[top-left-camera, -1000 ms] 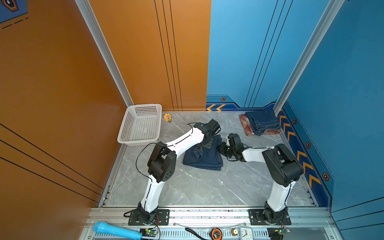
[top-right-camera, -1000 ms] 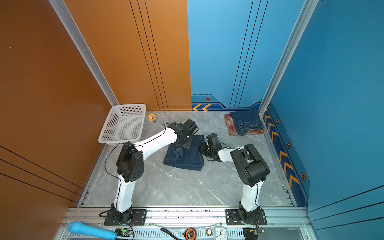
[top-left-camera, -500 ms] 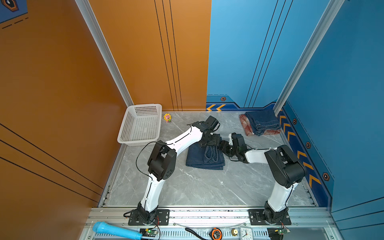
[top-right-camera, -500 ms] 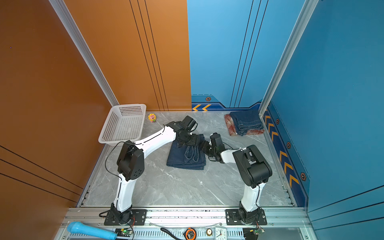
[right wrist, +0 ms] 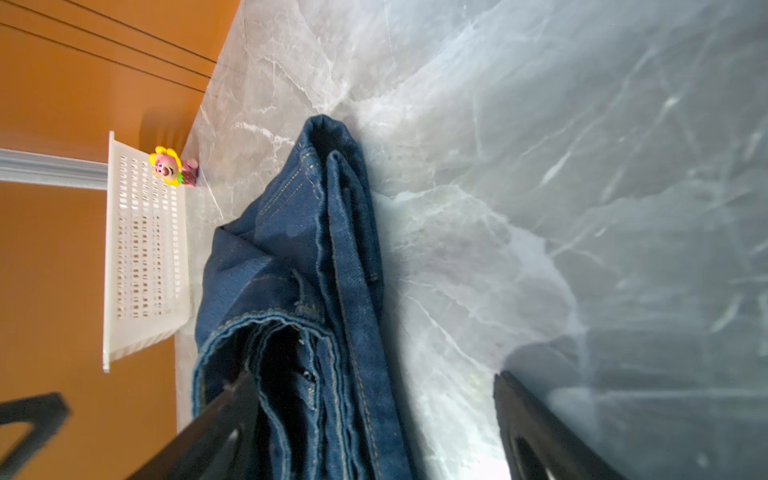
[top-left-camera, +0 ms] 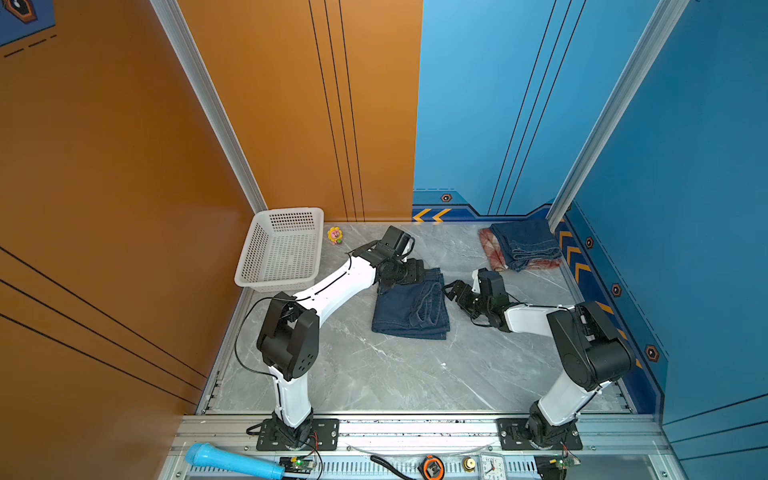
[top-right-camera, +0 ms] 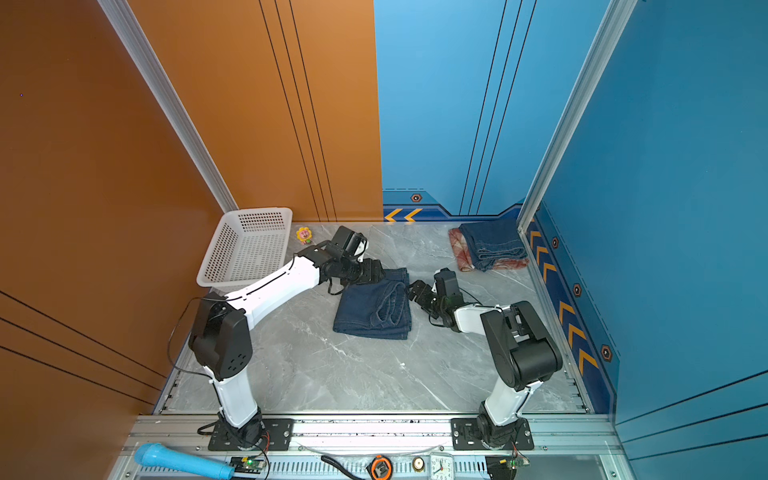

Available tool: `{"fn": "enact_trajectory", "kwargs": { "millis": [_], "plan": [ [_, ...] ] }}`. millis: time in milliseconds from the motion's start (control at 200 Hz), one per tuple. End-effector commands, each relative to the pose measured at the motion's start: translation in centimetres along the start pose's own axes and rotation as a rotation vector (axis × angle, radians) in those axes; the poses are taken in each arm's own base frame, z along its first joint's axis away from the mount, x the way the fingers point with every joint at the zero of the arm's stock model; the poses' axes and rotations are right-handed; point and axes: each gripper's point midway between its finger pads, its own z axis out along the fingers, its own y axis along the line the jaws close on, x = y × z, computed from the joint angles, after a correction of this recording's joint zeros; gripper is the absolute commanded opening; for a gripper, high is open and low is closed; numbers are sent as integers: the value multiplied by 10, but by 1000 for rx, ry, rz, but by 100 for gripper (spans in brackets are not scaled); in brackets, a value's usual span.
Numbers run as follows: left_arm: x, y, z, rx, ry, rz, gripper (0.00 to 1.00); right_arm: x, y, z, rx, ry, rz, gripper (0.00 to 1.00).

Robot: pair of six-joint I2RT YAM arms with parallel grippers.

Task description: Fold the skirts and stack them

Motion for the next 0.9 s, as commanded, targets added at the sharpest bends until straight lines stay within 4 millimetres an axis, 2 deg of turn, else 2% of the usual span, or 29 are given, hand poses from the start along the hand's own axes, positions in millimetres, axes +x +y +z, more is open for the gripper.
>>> {"fn": "enact_trajectory", "kwargs": {
  "millis": [0,140,280,416,576,716,891],
  "plan": [
    [12,5,0,33,21,-26,78,19,0,-4,42,62,-46,100],
    [30,22,7,29,34,-52,66,28,11,-3,33,93,-84,100],
    [51,19,18,61,63,-45,45,33,17,-2,37,105,-102,100],
    [65,11,33,70,92,-12,33,33,20,3,18,109,-82,100],
    [76,-3,56,93,136,6,27,33,30,9,-34,117,-48,100],
    [75,-21,67,119,146,36,24,34,33,12,-55,130,-22,100],
    [77,-28,77,129,164,46,23,33,31,13,-72,127,10,100]
  ]
}}
